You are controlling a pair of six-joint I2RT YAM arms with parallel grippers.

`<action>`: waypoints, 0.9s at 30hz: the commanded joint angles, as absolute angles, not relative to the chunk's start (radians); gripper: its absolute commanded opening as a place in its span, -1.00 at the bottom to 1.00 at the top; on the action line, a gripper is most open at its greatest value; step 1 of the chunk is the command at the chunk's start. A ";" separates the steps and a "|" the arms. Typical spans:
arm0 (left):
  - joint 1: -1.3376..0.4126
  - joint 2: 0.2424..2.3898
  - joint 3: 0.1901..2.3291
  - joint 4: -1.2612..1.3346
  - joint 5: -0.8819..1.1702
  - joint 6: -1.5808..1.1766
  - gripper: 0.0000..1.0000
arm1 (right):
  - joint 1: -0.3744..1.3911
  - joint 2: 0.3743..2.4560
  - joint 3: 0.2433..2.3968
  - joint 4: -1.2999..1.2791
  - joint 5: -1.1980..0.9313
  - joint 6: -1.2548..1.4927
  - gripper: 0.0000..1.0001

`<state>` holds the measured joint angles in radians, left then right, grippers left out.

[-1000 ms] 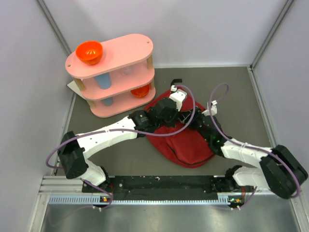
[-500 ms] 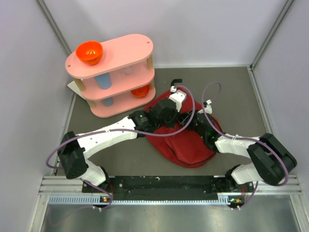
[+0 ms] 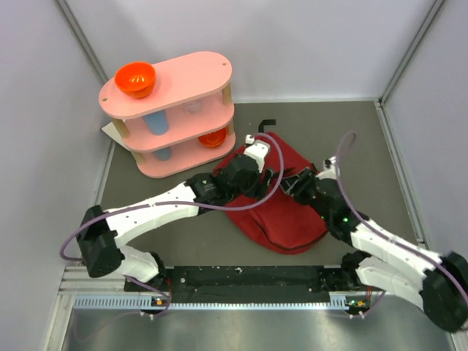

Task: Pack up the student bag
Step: Place the personal item in the student bag, then zip the student bag at the center of the board.

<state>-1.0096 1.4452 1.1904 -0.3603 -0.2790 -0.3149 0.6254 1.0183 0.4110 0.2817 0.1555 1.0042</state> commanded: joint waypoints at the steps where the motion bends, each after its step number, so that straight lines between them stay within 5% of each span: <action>1: -0.993 1.298 1.125 -0.340 -0.400 -0.408 0.59 | 0.621 0.783 0.341 -0.070 0.281 0.971 0.07; 8: -0.750 1.161 0.921 -0.269 -0.195 -0.613 0.69 | 0.623 0.526 0.345 -0.173 0.226 0.907 0.08; 17: -0.566 1.154 0.761 -0.071 0.141 -0.799 0.71 | 0.739 0.673 0.599 -0.158 0.066 0.609 0.04; 27: -0.551 1.282 0.759 0.068 0.262 -0.884 0.63 | 0.897 0.920 0.807 -0.163 0.038 0.385 0.03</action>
